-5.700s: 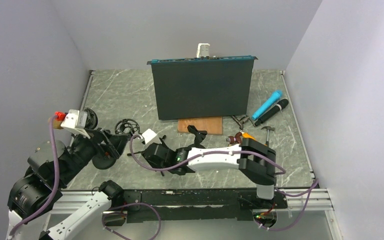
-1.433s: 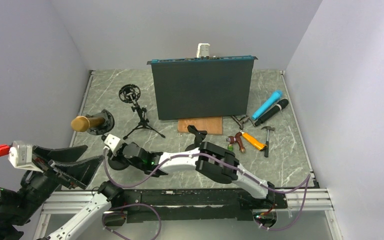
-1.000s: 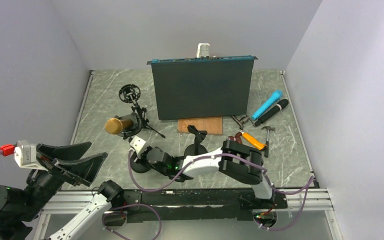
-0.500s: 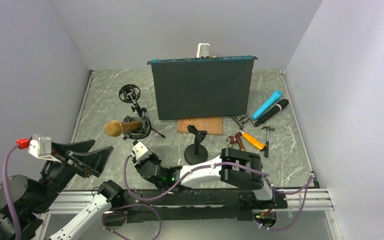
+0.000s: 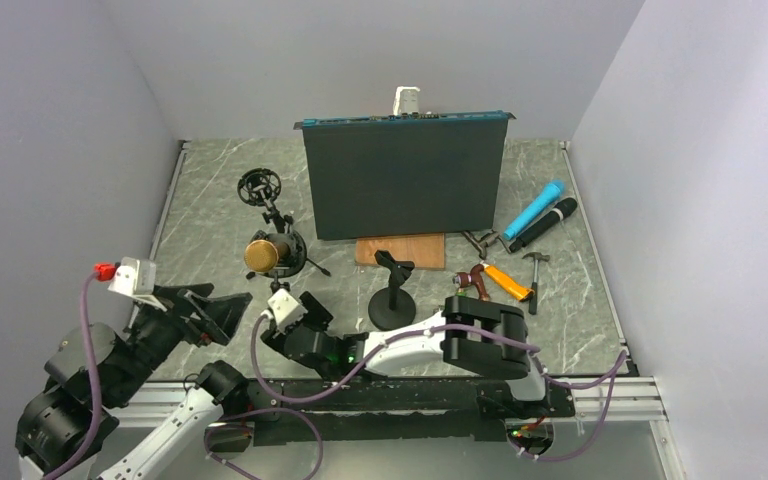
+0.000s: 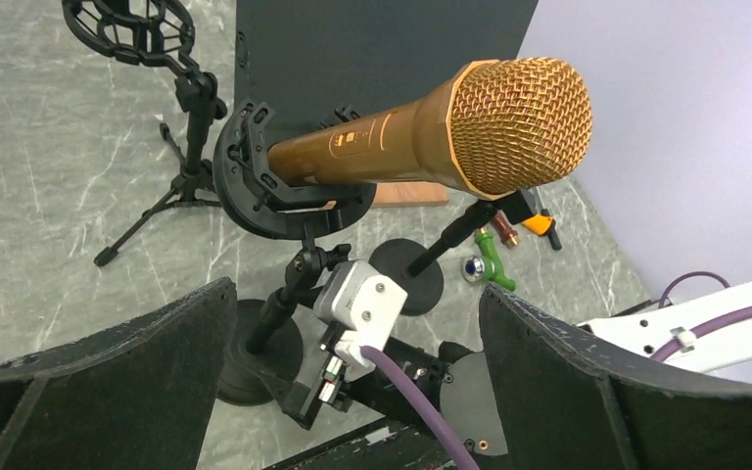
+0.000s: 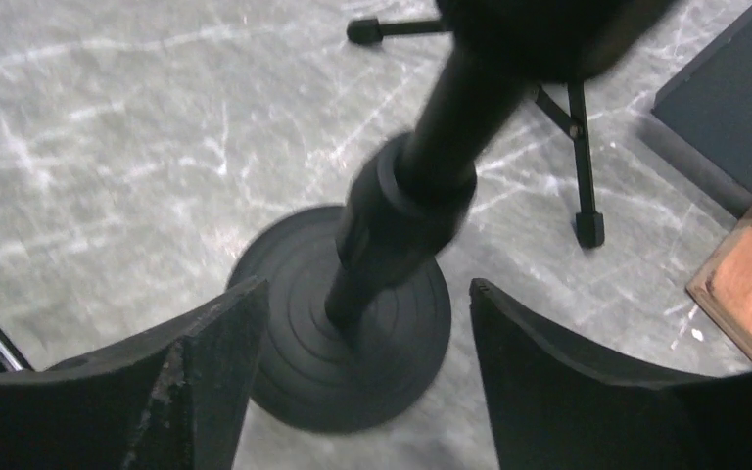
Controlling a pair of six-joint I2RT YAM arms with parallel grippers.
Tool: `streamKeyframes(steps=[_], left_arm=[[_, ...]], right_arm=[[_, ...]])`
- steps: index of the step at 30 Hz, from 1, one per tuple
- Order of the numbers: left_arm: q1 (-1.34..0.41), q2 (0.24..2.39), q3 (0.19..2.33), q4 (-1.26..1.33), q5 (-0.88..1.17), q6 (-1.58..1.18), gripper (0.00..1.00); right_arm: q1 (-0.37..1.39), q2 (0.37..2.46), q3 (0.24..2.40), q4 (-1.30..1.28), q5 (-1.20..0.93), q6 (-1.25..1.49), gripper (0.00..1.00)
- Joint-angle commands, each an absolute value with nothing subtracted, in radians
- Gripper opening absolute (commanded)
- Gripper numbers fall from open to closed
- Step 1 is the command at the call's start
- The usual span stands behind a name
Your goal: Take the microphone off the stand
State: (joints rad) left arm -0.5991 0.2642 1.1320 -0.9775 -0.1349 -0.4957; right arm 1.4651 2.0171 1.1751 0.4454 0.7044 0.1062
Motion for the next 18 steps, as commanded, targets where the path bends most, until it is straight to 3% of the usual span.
streamKeyframes(steps=[1, 6, 9, 18], left_arm=[[-0.598, 0.268, 1.112, -0.911, -0.103, -0.508, 0.97], [-0.598, 0.29, 1.092, -0.887, -0.088, -0.493, 0.97], [-0.598, 0.301, 1.067, -0.861, -0.072, -0.489, 0.97], [-0.598, 0.342, 1.018, -0.807, -0.043, -0.456, 0.99]], right_arm=[[1.469, 1.879, 1.111, 0.433, 0.655, 0.102, 0.81], [1.47, 1.74, 1.003, 0.444, 0.606, 0.096, 0.95], [1.47, 1.664, 0.964, 0.433, 0.571, 0.096, 0.99], [1.454, 1.474, 0.92, 0.397, 0.5, 0.113, 1.0]])
